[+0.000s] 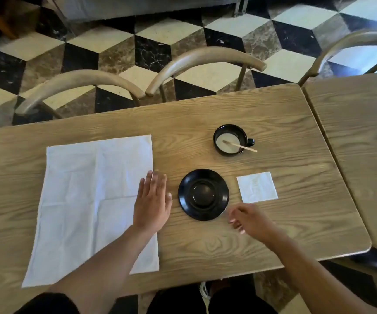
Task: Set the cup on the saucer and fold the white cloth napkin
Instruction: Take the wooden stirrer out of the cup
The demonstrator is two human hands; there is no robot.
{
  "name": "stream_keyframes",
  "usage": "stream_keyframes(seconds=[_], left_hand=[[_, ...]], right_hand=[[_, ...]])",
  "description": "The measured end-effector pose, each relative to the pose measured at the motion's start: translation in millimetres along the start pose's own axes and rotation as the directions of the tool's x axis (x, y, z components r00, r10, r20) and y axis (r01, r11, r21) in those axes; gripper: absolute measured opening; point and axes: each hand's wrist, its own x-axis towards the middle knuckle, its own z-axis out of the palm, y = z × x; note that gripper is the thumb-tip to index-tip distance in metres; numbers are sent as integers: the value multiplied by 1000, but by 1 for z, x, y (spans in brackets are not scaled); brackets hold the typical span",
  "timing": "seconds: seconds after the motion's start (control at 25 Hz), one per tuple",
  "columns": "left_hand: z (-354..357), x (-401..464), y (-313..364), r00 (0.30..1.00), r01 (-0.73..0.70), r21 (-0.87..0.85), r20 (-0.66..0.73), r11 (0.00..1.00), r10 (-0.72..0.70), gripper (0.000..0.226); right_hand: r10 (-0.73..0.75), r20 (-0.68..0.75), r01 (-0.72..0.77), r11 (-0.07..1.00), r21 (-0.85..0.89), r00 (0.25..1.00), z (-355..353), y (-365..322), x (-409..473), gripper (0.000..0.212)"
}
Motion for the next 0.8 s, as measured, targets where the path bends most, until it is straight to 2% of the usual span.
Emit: stream_keyframes(seconds=[0.12, 0.28, 0.48, 0.6, 0.8], left_hand=[[9, 27, -9, 999, 26, -1, -31, 1000, -26, 58], [27, 44, -13, 999, -27, 6, -33, 1000, 27, 59], [38, 50, -10, 998, -17, 4, -63, 1000, 18, 62], [39, 48, -12, 997, -25, 11, -77, 1000, 26, 63], [42, 50, -14, 995, -9, 11, -99, 1000, 10, 63]], right_hand=[[64, -201, 4, 947, 320, 978, -20, -17, 28, 19], [107, -368, 83, 881, 466, 924, -50, -37, 53, 18], [63, -453, 163, 881, 444, 889, -77, -59, 78, 25], [9, -464, 172, 923, 346, 886, -83, -69, 89, 18], [-57, -503, 153, 977, 152, 862, -88, -67, 98, 23]])
